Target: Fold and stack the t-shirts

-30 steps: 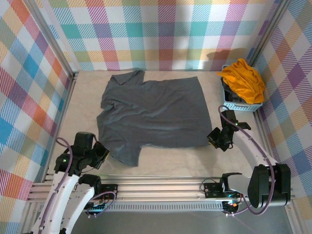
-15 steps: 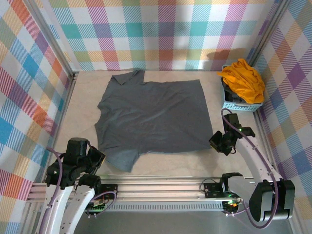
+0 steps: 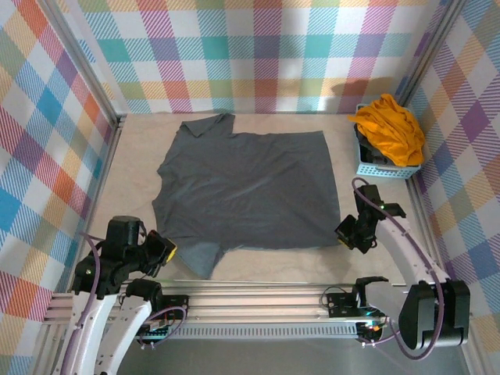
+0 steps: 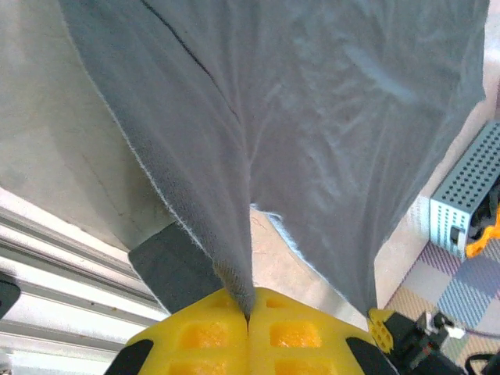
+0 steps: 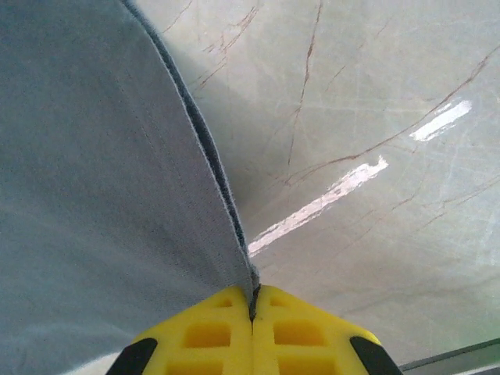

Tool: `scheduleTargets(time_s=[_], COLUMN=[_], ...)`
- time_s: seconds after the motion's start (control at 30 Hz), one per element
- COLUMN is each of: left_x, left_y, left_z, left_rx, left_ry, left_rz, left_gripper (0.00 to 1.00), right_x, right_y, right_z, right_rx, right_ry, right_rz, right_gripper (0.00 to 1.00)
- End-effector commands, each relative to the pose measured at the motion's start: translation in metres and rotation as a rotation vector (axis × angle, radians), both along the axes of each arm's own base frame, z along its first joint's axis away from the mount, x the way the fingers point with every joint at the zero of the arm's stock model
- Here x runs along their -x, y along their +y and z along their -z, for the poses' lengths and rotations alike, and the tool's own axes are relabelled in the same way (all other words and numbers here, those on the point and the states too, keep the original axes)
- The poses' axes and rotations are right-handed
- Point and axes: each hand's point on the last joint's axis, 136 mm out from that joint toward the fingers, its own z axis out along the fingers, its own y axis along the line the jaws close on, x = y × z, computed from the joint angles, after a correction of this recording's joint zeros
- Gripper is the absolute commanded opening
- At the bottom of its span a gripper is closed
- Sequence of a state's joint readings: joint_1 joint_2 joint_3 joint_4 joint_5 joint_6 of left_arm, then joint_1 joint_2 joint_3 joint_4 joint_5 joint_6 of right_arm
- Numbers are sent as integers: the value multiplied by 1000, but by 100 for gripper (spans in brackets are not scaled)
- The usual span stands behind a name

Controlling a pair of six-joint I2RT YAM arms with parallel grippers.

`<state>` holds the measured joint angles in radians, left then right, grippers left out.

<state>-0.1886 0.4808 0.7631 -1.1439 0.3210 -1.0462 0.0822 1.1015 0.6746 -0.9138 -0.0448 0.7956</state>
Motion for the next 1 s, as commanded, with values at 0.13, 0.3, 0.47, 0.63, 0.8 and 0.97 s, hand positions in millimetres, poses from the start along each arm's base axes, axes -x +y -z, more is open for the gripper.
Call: scheduleTargets(time_s=[0.13,0.3,0.47,0.63,0.8,0.97], left_x=[-12,-42,-83,-118,-151,-187], left_y=[-3,2,1,5,16,22], left_z=[-14,-12,-30,-52,-61,-66], left_rx=[-20,-69,-116,-195,-264,-288], left_ry=[-64,-107,-157,-188,-203,-227], left_rz=[43,1,5,9,-8,3], left_gripper=[0,0,0,0,0,0], right_x=[-15,-13,-19,-39,-64,-87], right_y=[-8,-9,-7,-3,3,1], right_z=[3,7,7,-1,-7,-6], right_rx=[39,44,24,-24,-66,-51], right_ry=[17,24,37,26,24,37], right_rz=[27,28,44,81,103,113], right_gripper=[0,0,0,0,0,0])
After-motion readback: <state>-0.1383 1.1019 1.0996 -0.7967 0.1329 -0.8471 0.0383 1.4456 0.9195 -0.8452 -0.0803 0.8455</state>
